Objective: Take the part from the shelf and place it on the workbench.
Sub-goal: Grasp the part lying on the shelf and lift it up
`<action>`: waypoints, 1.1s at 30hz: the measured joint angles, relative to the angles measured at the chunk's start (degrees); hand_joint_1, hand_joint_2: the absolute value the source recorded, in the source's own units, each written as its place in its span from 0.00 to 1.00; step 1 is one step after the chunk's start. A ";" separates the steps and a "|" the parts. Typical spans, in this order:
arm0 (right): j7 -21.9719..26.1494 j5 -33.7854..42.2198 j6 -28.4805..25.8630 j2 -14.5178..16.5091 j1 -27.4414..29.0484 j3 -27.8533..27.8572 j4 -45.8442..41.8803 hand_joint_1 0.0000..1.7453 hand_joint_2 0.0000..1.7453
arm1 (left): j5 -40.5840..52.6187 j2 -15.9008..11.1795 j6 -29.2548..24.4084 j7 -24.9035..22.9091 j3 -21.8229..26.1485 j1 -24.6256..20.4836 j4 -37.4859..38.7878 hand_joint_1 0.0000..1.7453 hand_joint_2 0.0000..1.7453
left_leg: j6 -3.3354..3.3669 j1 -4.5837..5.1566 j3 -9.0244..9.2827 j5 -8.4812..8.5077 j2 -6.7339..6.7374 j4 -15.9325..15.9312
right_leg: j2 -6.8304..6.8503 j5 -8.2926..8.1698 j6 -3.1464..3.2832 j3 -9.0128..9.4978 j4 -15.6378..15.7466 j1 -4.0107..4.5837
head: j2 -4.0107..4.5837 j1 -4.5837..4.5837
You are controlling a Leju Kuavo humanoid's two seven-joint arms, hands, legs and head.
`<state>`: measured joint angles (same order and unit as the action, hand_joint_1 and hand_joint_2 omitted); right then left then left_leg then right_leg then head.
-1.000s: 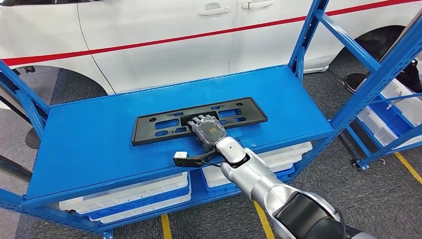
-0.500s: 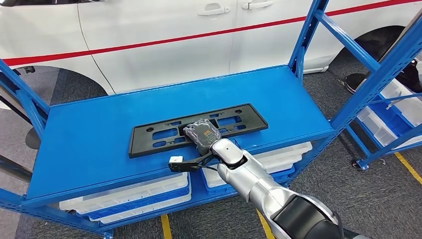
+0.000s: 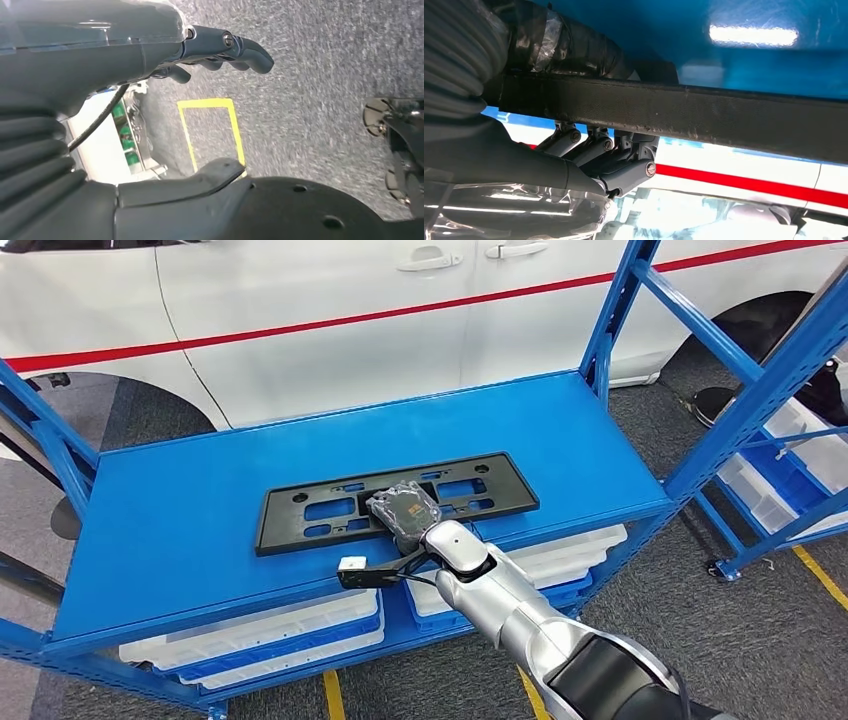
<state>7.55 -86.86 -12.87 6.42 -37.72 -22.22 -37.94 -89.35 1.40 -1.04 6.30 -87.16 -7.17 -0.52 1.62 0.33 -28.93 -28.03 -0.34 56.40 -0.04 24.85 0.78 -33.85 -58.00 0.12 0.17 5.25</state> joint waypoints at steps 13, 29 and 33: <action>6.87 6.45 -6.77 -1.24 2.81 -0.03 -10.37 1.00 1.00 | -0.09 0.01 -0.12 -0.85 0.43 0.26 0.04 0.00 1.00 | 0.78 0.08 -0.02 0.19 0.14 -0.16 | -0.03 -0.20 -0.84 -0.06 0.18 -0.20 | 0.00 -0.01; 7.96 4.45 -10.80 -5.05 8.17 -0.03 -25.35 1.00 1.00 | -0.11 0.45 0.64 0.14 -1.04 0.22 0.07 0.00 1.00 | -1.67 -1.20 -1.28 -1.75 0.50 2.74 | -0.09 -0.15 -0.92 -2.88 -2.66 -1.45 | 0.00 -0.01; 7.42 2.86 -11.77 -5.30 8.23 -0.05 -25.99 1.00 1.00 | -0.11 0.46 0.85 0.25 -1.05 0.23 0.07 0.00 1.00 | -2.39 -1.35 -5.77 -8.98 0.50 13.67 | 0.05 -1.06 0.40 -3.82 -2.34 -1.30 | 0.00 -0.04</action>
<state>14.97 -84.00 -24.64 1.12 -29.49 -22.27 -63.93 -89.46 1.86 -0.19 6.55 -88.21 -6.94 -0.46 -0.77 -1.02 -34.70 -37.01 0.16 70.07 0.00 23.79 1.18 -37.67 -60.34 -1.19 0.17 5.21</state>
